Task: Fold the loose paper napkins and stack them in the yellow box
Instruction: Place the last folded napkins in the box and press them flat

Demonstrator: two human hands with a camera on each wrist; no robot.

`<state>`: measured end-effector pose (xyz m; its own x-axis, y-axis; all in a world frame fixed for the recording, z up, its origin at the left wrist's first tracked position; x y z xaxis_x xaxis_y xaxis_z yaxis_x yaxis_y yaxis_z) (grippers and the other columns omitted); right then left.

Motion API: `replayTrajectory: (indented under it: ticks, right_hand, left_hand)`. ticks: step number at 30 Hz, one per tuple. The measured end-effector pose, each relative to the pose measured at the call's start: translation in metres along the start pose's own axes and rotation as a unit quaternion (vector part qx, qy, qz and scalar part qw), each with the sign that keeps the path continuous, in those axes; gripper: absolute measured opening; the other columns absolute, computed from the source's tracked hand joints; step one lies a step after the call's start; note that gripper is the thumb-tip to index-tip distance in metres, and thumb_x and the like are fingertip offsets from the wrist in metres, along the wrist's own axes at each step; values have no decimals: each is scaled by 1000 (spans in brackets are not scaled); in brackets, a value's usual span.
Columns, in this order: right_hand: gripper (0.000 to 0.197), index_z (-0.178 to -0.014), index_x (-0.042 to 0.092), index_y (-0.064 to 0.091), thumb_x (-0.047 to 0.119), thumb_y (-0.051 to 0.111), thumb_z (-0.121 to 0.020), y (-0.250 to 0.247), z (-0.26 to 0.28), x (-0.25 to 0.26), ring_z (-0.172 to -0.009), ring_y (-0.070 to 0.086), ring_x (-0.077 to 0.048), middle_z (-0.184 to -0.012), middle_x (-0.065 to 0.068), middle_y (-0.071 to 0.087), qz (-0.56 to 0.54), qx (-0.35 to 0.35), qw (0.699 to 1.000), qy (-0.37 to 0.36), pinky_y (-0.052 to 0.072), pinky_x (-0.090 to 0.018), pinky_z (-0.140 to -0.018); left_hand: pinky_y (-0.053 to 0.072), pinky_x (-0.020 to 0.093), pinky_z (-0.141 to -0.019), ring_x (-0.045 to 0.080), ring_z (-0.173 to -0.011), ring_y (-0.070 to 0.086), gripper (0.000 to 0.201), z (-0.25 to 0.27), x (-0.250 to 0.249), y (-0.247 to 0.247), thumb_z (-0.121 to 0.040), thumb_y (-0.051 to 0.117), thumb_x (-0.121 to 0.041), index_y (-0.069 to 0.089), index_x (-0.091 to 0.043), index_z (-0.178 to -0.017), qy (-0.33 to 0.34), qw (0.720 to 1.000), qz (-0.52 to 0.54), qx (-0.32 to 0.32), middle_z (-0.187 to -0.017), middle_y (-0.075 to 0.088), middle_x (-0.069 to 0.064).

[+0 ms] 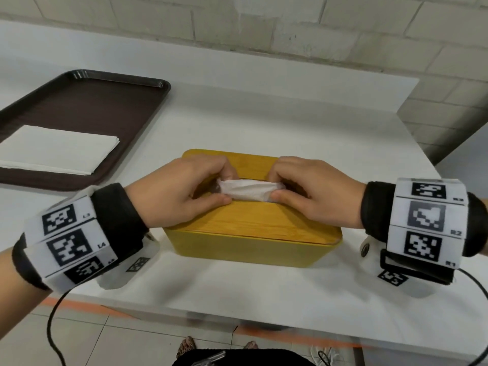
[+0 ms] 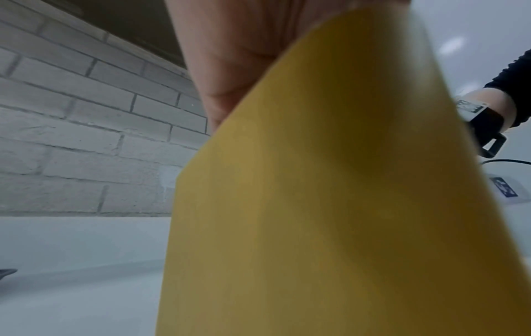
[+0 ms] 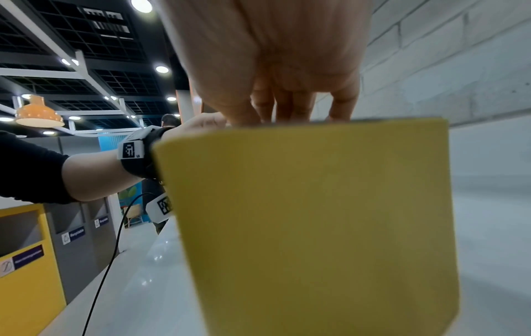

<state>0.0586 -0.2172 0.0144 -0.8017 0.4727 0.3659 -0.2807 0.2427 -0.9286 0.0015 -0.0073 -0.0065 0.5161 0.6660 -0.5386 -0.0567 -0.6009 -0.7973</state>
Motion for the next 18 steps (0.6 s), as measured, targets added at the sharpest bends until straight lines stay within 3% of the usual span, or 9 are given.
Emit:
replayTrajectory:
  ticks: [4, 6, 9, 12, 14, 18]
  right_hand:
    - [10, -83, 20, 45, 28, 40, -85, 7, 7, -5, -71, 41, 12, -69, 20, 37, -33, -52, 998, 5, 31, -5, -67]
    - [15, -88, 16, 51, 26, 42, -84, 10, 9, -11, -76, 39, 16, -73, 22, 38, -46, -77, 996, 7, 30, -3, -70]
    - [18, -91, 17, 54, 31, 46, -83, 17, 14, -18, -77, 36, 5, -79, 23, 36, -40, -95, 994, 23, 28, -6, -75]
    - [21, -84, 22, 48, 40, 36, -84, 23, 18, -17, -73, 30, -5, -77, 20, 33, -34, -140, 989, 28, 27, -13, -75]
    - [21, -84, 24, 45, 40, 32, -85, 26, 16, -18, -73, 31, -7, -75, 19, 35, -38, -165, 985, 41, 27, -16, -72]
    - [18, -91, 14, 55, 26, 42, -90, 22, 9, -22, -78, 36, -7, -76, 11, 44, -84, -231, 967, 74, 25, -20, -68]
  left_hand:
    - [43, 25, -74, 8, -84, 54, 7, 7, 2, 6, -85, 43, -40, 43, -36, -91, 4, 999, 12, -35, -95, 63, -1]
    - [40, 13, -69, 0, -77, 50, 7, 8, 2, 9, -86, 42, -39, 42, -34, -91, 1, 998, 10, -60, -89, 58, -14]
    - [33, 1, -66, -12, -74, 46, 12, 10, 4, 12, -87, 43, -34, 46, -27, -95, -1, 995, -15, -102, -83, 51, -26]
    - [36, 8, -68, 3, -74, 47, 21, 11, 8, 14, -90, 44, -31, 58, -16, -92, -4, 988, -30, -150, -82, 54, -7]
    - [35, 8, -67, 3, -75, 47, 21, 9, 9, 14, -89, 44, -33, 58, -17, -89, -18, 984, -31, -176, -81, 53, -7]
    - [35, 4, -68, -5, -80, 49, 17, -3, 13, 13, -88, 42, -39, 49, -23, -89, -60, 973, -13, -224, -84, 50, -18]
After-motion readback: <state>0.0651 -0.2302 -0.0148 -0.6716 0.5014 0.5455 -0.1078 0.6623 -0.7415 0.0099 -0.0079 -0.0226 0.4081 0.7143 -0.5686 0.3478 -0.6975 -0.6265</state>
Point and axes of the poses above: each hand's wrist, its own z-axis away from the middle knuckle, its own y-axis out of the palm, x = y × z, the point moved 1 cm from there along -z, towards the middle knuckle
